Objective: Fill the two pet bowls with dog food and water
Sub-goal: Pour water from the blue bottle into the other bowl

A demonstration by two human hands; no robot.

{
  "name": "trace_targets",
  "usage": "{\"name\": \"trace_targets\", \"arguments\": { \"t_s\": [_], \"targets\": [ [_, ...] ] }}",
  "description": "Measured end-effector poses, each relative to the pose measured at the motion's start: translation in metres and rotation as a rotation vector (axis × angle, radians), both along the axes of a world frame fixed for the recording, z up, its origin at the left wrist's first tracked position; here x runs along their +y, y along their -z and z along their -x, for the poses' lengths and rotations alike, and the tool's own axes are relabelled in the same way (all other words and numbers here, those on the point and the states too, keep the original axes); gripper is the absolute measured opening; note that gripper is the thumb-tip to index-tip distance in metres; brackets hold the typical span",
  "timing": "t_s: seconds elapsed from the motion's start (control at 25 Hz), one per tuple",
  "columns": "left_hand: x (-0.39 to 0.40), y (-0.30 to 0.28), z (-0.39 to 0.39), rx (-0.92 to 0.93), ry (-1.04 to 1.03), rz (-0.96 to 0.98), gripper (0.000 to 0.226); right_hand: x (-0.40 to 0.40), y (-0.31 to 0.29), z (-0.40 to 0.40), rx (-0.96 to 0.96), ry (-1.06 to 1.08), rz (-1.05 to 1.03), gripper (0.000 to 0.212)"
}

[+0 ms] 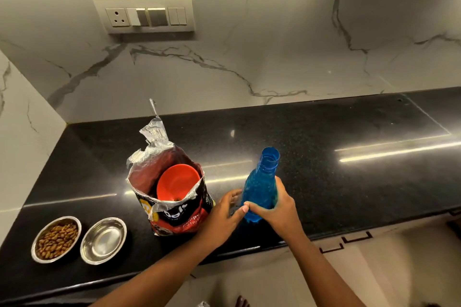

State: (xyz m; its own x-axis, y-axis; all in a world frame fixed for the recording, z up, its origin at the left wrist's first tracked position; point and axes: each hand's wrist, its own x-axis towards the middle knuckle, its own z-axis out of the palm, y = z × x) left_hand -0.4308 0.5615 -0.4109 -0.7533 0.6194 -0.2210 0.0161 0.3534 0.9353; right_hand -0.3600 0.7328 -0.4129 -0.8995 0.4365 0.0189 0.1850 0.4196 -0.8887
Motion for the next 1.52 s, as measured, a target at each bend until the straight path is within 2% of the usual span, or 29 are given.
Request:
{"name": "trace_targets", "arguments": {
  "t_s": [0.16,0.32,0.52,0.76,0.96,1.12,1.32,1.52],
  "targets": [
    [-0.001,0.000,0.006,0.026,-0.054,0.034,0.049,0.003,0.017,-0.009,-0.090,0.026,-0.054,0.091],
    [-0.004,0.002,0.012,-0.003,-0.052,0.030,0.044,0.003,0.024,-0.021,-0.257,0.121,-0.124,0.104],
    [-0.017,0.005,0.011,-0.009,-0.003,0.072,0.049,-0.012,0.021,-0.032,-0.388,0.196,-0.206,0.069],
    [-0.064,-0.001,0.001,-0.007,0.157,0.138,0.043,-0.064,0.028,-0.029,-0.446,0.077,-0.212,0.059],
    [-0.126,0.003,0.002,-0.058,0.333,0.208,0.042,-0.123,0.035,-0.017,-0.526,-0.018,-0.239,0.030],
    [-0.195,0.012,0.014,-0.095,0.254,0.242,0.033,-0.181,0.040,-0.007,-0.539,-0.056,-0.269,0.022],
    [-0.281,0.022,0.041,-0.102,0.117,0.253,0.027,-0.248,0.047,0.012,-0.456,-0.074,-0.161,0.025],
    [-0.344,0.020,0.064,-0.108,-0.067,0.221,0.020,-0.298,0.053,0.047,-0.399,-0.130,-0.100,0.041]
  ]
}}
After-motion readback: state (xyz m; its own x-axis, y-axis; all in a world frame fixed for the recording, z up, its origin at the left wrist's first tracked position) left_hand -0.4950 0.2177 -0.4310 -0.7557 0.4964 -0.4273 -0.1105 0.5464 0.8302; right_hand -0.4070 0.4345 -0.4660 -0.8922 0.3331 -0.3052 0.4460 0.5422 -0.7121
